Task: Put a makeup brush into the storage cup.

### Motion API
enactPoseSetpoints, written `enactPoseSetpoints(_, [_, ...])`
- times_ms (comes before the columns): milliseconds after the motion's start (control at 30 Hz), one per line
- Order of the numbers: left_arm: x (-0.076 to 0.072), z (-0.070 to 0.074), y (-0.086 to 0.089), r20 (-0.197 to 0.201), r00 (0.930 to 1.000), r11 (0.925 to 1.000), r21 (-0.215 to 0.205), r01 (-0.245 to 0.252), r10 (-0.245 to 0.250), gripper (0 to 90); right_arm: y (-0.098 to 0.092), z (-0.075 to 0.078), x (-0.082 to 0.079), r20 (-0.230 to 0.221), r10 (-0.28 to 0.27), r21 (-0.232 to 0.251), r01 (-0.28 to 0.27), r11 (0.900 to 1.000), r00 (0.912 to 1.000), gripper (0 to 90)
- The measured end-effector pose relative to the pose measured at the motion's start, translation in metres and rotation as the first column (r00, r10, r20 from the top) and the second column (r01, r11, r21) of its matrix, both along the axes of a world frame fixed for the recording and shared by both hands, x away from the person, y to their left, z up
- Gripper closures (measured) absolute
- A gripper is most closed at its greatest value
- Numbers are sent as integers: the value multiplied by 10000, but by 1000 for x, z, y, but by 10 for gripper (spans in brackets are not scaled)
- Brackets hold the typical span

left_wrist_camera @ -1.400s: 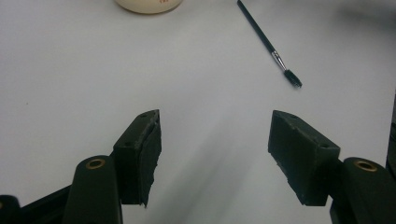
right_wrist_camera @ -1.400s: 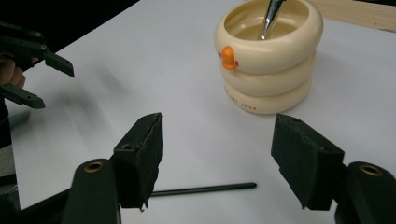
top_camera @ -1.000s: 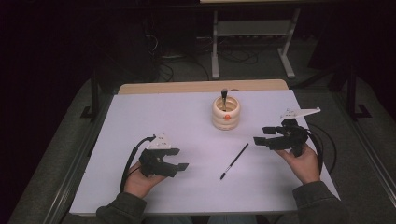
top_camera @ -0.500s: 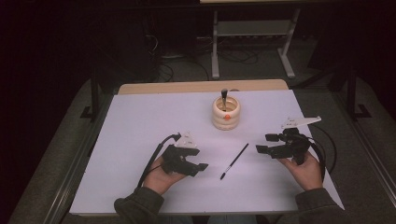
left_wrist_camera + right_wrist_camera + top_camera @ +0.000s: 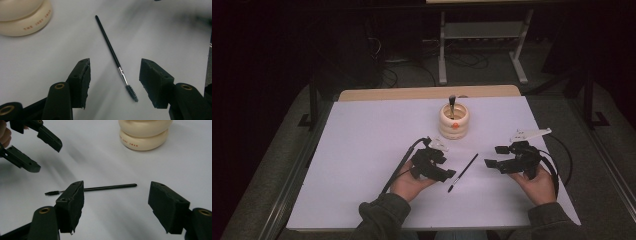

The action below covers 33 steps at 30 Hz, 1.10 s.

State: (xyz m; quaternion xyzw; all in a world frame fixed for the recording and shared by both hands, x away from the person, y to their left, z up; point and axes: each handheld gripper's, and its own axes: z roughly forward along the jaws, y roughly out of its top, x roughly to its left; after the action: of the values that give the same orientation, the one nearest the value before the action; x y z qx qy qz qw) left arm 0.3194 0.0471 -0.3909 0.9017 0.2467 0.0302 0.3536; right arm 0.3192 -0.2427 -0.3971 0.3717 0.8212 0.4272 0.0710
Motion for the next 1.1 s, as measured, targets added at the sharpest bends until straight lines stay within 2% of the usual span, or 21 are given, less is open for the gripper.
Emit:
enactPoseSetpoints(67, [2, -1, -6, -104, 9999, 9999, 118, 28, -27, 463, -1, 0, -1, -40, -74, 24, 74, 10000, 10000, 279])
enactPoseSetpoints(233, [7, -6, -16, -236, 9997, 9989, 462, -29, 40, 488, -3, -2, -1, -10, -111, 11, 111, 9999, 9999, 280])
enactPoseSetpoints(267, [7, -8, -19, -292, 9994, 9991, 381, -176, 187, 494, -4, -2, -2, -5, -95, -3, 95, 10000, 10000, 281])
enactPoseSetpoints(300, [8, -9, -21, -353, 9993, 9987, 512, -70, 88, 499, -4, -2, -2, 6, -78, 0, 78, 10000, 10000, 285])
enactPoseSetpoints(333, [8, -11, -25, -481, 9985, 9989, 387, -261, 279, 505, -4, -2, -2, -7, -97, 5, 97, 10000, 10000, 287])
enactPoseSetpoints(400, [9, -13, -30, -553, 9984, 9969, 786, -88, 132, 516, -4, -2, -2, 42, -51, -79, 51, 10000, 10000, 286])
enactPoseSetpoints(467, [9, -16, -35, -556, 9984, 9949, 1010, -42, 99, 539, -3, -2, -3, 18, -109, -89, 109, 9999, 9999, 285])
enactPoseSetpoints(767, [10, -28, -51, -979, 9943, 9900, 1379, -288, 426, 613, -3, -2, -3, 89, -93, -113, 94, 9999, 9999, 285])
enactPoseSetpoints(867, [9, -31, -55, -809, 9959, 9860, 1647, -263, 401, 648, -3, -2, -3, 117, -56, -150, 58, 9999, 9999, 287])
enactPoseSetpoints(967, [7, -32, -59, -721, 9954, 9814, 1856, -480, 623, 686, -3, -2, -3, 91, -104, -158, 105, 9998, 9999, 288])
enactPoseSetpoints(1033, [6, -34, -61, -518, 9959, 9778, 1998, -629, 747, 706, -4, -2, -3, 125, -130, -109, 131, 9999, 9998, 289])
enactPoseSetpoints(1100, [2, -36, -65, -290, 9968, 9708, 2306, -665, 751, 728, -5, -2, -3, 106, -150, -76, 151, 9999, 9998, 291])
